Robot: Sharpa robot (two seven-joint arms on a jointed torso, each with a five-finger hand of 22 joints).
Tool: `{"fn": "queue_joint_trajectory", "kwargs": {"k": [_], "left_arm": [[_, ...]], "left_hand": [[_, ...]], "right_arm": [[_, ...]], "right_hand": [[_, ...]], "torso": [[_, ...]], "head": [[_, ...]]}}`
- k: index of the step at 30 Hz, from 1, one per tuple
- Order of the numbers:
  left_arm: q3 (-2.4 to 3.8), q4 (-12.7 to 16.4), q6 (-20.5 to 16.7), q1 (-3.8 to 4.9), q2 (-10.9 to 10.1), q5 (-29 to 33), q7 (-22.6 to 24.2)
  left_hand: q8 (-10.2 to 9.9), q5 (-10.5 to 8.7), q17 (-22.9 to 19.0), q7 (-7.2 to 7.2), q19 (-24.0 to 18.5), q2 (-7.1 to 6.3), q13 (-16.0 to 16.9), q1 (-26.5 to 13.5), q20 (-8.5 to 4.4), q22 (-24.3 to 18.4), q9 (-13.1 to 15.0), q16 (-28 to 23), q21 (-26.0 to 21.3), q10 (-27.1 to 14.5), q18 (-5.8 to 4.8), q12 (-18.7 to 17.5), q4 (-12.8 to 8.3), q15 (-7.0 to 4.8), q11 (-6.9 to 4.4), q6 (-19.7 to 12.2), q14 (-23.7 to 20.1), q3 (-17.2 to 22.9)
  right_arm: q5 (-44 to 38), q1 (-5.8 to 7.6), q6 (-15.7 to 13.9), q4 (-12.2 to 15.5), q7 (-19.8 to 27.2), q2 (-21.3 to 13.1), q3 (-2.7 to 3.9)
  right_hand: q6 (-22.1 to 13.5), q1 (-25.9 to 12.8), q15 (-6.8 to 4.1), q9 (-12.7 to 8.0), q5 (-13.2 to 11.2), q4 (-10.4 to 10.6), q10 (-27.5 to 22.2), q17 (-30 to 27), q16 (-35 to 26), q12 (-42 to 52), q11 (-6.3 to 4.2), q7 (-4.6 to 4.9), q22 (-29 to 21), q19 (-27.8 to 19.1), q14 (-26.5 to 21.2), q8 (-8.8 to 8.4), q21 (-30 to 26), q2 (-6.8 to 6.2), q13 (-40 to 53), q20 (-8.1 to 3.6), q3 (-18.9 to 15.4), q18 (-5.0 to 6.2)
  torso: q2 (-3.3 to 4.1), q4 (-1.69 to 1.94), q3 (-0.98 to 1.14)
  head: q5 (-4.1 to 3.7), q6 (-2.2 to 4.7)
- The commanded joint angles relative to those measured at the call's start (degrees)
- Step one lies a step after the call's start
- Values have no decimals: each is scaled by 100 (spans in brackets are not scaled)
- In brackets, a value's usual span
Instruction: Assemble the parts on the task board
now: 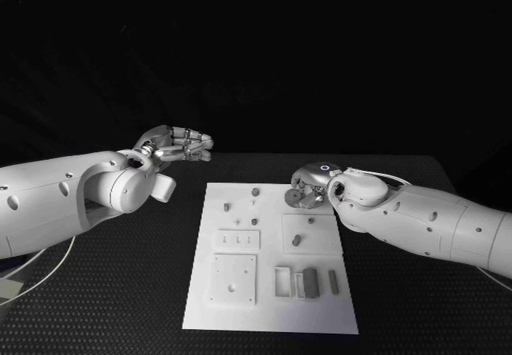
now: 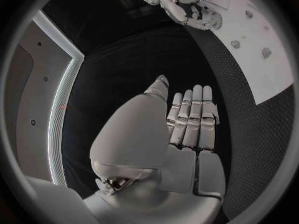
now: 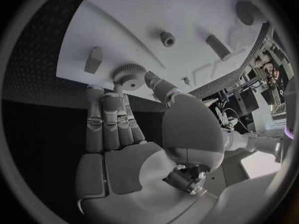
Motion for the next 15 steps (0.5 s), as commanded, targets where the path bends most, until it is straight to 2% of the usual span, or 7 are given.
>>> {"fn": "queue_joint_trajectory", "kwargs": {"k": [1, 5, 11, 15], "left_arm": [[4, 20, 89, 7, 11, -23, 71], [4, 19, 90, 7, 14, -23, 71], [4, 30, 90, 8, 9, -23, 66], [3, 37, 92, 8, 7, -23, 61]], "left_hand": [[-23, -24, 9, 135, -47, 5, -9, -21, 2, -8, -7, -26, -31, 9, -51, -25, -11, -4, 32, -21, -30, 25], [-23, -24, 10, 136, -47, 6, -9, -22, 3, -8, -7, -27, -31, 9, -51, -26, -10, -4, 32, -22, -30, 25], [-23, -25, 11, 137, -47, 7, -10, -25, 3, -9, -8, -28, -31, 9, -51, -27, -9, -3, 32, -22, -30, 24], [-23, -25, 11, 138, -47, 8, -10, -27, 4, -9, -8, -28, -32, 8, -52, -28, -8, -3, 33, -22, -30, 24]], "right_arm": [[7, -5, 36, -68, 55, -2, 1], [6, -5, 71, -110, 48, 6, 1], [6, -5, 127, -114, 77, 37, 1], [-30, -13, 118, -122, 78, 66, 1]], "right_hand": [[62, 28, 15, 13, 18, 20, 20, -11, 40, 28, 22, -10, 110, 27, -12, 36, -6, 50, 12, -15, 4, 485], [129, 59, 7, 30, 17, 2, 99, -14, 65, 67, 13, -13, 112, 50, 5, 90, 5, 126, 43, -28, -7, 485], [212, 119, -65, 44, 16, -102, 300, -28, 92, 173, -63, -24, 115, 74, 28, 155, 21, 311, 149, -47, -53, 485], [266, 138, -189, 45, 20, -239, 576, -44, 105, 352, -188, -41, 118, 88, 40, 196, 41, 452, 364, -53, -119, 485]], "torso": [[7, 2, 5], [6, -5, 6], [8, -4, 6], [4, 4, 6]], "head": [[3, -21], [4, -36], [-3, -51], [-4, -68]]}}
